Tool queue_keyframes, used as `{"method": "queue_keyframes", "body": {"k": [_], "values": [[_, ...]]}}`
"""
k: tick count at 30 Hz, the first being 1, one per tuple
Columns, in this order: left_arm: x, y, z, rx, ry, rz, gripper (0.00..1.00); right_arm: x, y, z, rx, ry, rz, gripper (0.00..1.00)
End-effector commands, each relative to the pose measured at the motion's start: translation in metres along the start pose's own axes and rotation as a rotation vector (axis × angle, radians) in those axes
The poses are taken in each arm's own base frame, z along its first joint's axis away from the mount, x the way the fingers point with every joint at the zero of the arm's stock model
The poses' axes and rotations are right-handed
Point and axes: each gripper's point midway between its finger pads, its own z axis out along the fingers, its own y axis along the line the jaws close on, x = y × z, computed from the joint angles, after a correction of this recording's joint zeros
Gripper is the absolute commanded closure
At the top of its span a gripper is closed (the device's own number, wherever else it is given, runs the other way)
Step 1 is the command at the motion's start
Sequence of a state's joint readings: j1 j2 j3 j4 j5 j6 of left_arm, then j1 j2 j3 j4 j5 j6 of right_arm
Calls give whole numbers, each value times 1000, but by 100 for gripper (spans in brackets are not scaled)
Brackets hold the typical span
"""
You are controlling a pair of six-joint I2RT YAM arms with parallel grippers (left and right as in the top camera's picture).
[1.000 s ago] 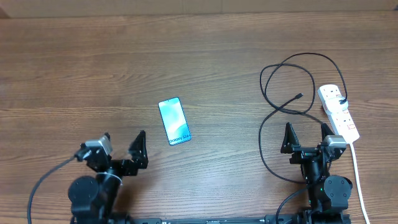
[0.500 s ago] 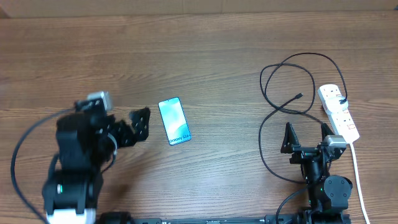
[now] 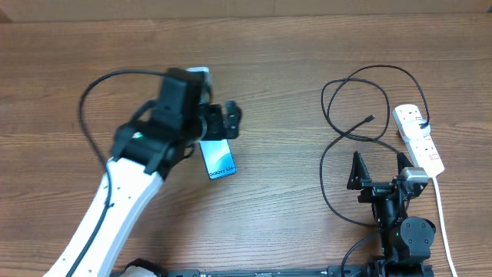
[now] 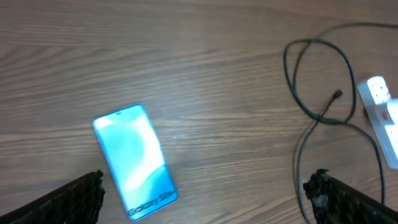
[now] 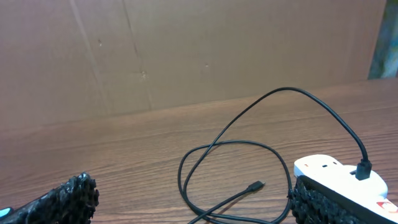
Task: Plug charger to phone and switch on socket
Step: 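Move the left gripper over the smartphone and lower onto it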
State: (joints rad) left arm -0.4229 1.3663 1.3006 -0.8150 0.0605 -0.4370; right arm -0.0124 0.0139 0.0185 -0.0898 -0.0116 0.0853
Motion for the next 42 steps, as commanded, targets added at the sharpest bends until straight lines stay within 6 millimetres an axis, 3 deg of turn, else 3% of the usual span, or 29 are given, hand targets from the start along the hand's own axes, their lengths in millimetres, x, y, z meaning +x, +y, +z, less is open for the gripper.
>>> {"method": "queue_keyframes", "body": {"k": [1,9,16,19,32,42], "values": [[-3,-17,11,67,27,-19,1,1,-1,0,0,-5,-4,0],[0,-21,35,85,69,-30,0,1,-1,0,0,-5,-4,0],[7,35,40,-225,27,-345,0,1,-1,0,0,-5,-4,0],[12,43,44,-272,34,-394,0,1,-1,0,0,-5,-4,0],[61,74,111,-453,230,-392,3,1,-1,0,0,-5,-4,0],[88,88,143,-506,335,-340,2,1,-1,0,0,-5,-4,0]]}}
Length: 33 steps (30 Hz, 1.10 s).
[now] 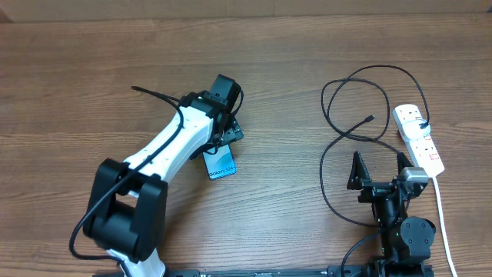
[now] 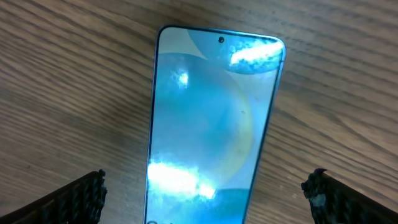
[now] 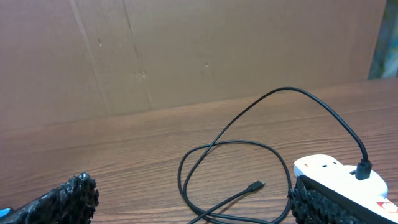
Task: Plug charger to phone and switch on socket
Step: 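Move the left gripper over the smartphone and lower onto it, then close the left gripper on the smartphone's sides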
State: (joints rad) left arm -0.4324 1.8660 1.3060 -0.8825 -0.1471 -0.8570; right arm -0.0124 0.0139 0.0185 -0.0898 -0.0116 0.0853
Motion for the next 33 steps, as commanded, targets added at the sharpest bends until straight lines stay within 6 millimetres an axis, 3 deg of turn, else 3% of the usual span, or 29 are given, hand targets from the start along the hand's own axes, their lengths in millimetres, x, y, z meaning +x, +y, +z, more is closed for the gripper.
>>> {"method": "queue_keyframes", "body": {"k": [1,16,33], "values": [[-3,-3,9,-15,1,45,2,1,-1,0,0,-5,-4,0],[9,-4,43,-49,72,122,0,1,-1,0,0,-5,-4,0],[29,-3,43,-30,175,152,5,1,-1,0,0,-5,-4,0]]}}
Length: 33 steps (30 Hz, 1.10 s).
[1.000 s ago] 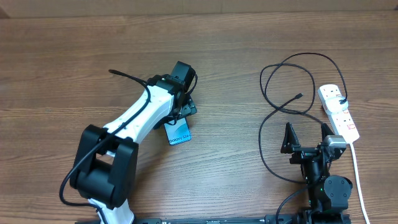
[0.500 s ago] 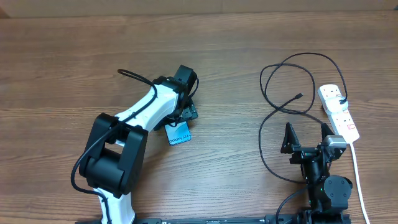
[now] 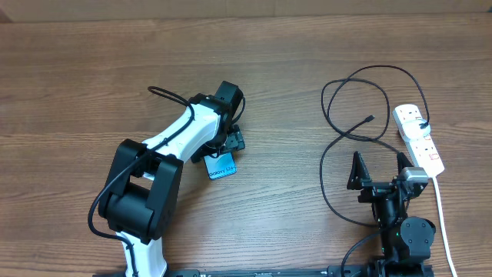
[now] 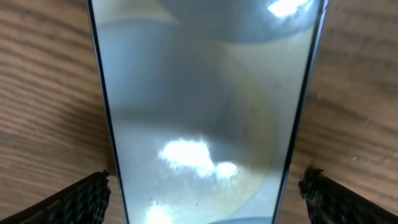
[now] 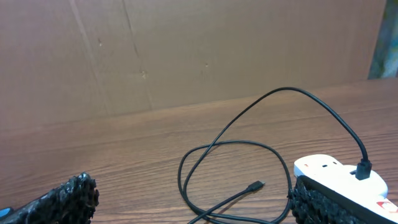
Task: Plug charger to phone and switch on socket
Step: 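Close the left gripper on the smartphone's sides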
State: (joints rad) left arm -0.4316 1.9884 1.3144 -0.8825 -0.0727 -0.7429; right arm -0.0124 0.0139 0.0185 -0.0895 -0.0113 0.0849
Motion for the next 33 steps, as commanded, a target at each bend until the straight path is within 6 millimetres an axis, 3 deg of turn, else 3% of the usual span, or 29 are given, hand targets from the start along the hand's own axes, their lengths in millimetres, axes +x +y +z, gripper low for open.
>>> {"method": "queue_keyframes", "body": {"k": [1,19,33], "values": [[7,-1,6,-4,47,26,5,2,-1,0,0,-5,-4,0],[10,5,23,1,78,1,4,2,-1,0,0,-5,-4,0],[7,7,23,6,79,28,6,2,-1,0,0,-5,-4,0]]}}
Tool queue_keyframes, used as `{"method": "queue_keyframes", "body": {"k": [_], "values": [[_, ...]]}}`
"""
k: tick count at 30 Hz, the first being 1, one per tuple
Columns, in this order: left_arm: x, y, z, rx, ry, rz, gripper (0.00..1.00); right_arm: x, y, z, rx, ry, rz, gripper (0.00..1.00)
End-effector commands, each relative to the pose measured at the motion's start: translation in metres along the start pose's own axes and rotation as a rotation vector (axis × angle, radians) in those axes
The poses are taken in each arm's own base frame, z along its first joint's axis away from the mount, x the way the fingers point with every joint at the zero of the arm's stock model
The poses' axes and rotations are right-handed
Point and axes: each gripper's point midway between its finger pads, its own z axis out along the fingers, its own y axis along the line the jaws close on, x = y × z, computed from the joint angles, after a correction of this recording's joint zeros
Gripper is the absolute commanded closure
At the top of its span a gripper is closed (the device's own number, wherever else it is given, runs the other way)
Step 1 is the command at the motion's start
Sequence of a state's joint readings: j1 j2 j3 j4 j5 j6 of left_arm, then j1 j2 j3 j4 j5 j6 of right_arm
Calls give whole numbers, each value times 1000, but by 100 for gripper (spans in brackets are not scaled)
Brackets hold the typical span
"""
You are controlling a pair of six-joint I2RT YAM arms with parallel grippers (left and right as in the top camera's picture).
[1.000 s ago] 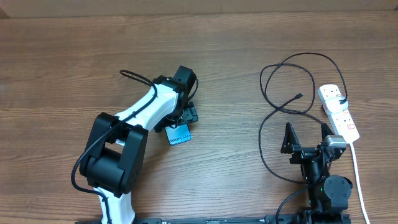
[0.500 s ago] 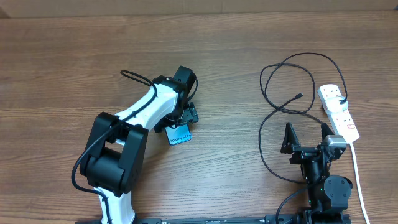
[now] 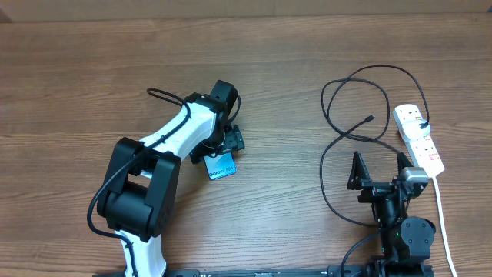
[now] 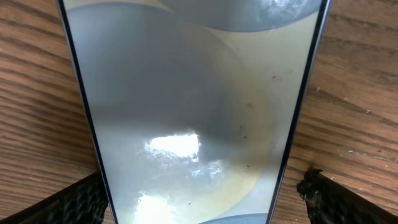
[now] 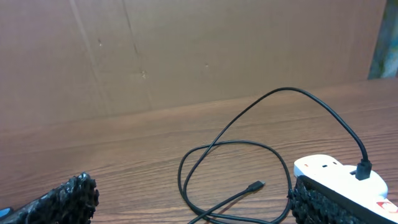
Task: Plug charger to phone and switch on socket
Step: 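Close the left gripper on the smartphone's sides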
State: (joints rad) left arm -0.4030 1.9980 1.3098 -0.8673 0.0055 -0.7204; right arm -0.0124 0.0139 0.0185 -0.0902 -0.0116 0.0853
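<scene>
The blue phone lies screen-up on the wooden table, and its glassy screen fills the left wrist view. My left gripper is low over it and open, with one finger just outside the phone's left edge and the other a little off its right edge. The black charger cable lies in loops at the right. Its free connector tip rests on the wood. The other end is plugged into the white power strip. My right gripper stands open near the front edge, holding nothing.
A brown cardboard wall stands behind the table. The strip's white lead runs along the right side toward the front edge. The cable's lower loop passes just left of my right gripper.
My left gripper has come slightly lower over the phone, whose screen now looks larger between the open fingers. The right arm, cable and power strip have not moved.
At first my left gripper was high above the table with the phone small below it. Then it was down over the phone's screen, then close with a finger on either side. Now it is closer still, open throughout. The right arm stayed parked.
</scene>
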Motion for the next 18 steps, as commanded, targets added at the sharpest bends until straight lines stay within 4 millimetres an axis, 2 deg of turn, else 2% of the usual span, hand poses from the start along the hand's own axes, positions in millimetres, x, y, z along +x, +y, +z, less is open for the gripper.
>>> {"method": "queue_keyframes", "body": {"k": [1,6,18], "values": [[4,12,18,-56,28,35,7,1,-1,0,0,-6,-4,0],[3,18,18,-84,19,40,9,1,-1,0,0,-6,-4,0],[-2,24,18,-103,2,29,5,1,-1,0,0,-6,-4,0]]}}
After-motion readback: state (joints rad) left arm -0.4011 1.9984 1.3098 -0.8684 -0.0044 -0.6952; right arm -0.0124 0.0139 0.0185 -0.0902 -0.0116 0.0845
